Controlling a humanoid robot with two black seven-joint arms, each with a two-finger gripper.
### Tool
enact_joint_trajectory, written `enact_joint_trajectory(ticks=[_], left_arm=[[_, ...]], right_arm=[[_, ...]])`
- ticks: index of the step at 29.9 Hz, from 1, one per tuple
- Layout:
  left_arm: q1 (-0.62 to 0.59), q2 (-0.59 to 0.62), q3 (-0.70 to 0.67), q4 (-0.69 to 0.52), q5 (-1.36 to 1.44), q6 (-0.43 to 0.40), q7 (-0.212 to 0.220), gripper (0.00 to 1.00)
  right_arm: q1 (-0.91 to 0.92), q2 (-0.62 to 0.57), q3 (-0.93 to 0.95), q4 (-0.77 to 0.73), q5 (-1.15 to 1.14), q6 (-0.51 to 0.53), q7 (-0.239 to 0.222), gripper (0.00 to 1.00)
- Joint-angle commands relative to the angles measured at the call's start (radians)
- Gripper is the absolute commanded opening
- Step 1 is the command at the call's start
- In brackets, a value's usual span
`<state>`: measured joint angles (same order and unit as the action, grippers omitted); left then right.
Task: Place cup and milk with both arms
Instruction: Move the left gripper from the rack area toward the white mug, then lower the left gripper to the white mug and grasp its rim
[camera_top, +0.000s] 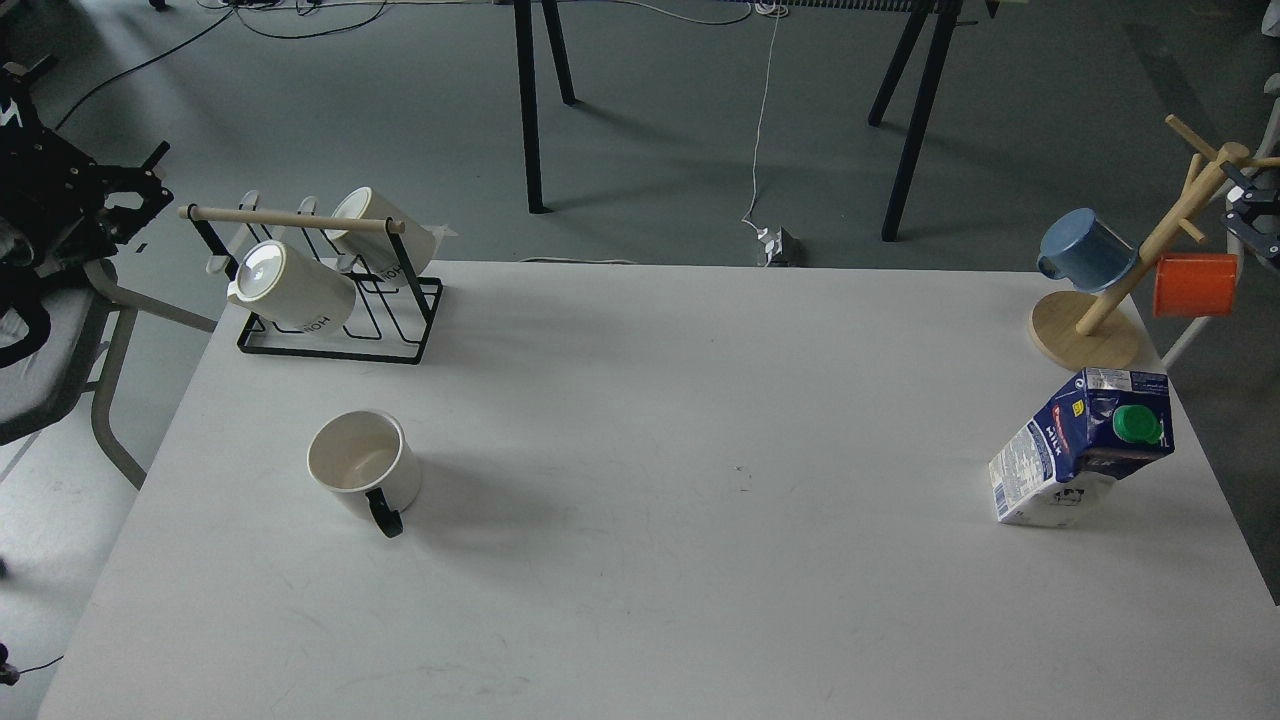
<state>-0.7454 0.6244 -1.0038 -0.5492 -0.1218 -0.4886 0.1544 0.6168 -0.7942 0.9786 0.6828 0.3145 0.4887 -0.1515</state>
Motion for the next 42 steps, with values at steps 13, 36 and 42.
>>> enact_joint_trajectory(ticks=[13,36,42], left_arm=[[-0.008,0.204,0.056,-0.037,0.658,0.000,-0.169,1.00],[0.127,0.397,0.326,-0.756,1.666,0.000,-0.529,1.00],[0.129,0.414,0.451,-0.764,1.780,0.000,-0.546,1.00]], right_arm=[[0.000,-0.033,0.015,-0.003,0.002,0.000,0.003,0.99],[-0.028,-0.057,0.015,-0.012,0.002,0.000,0.003,0.99],[-0.029,-0.056,0.015,-0.012,0.002,0.000,0.004,0.99]])
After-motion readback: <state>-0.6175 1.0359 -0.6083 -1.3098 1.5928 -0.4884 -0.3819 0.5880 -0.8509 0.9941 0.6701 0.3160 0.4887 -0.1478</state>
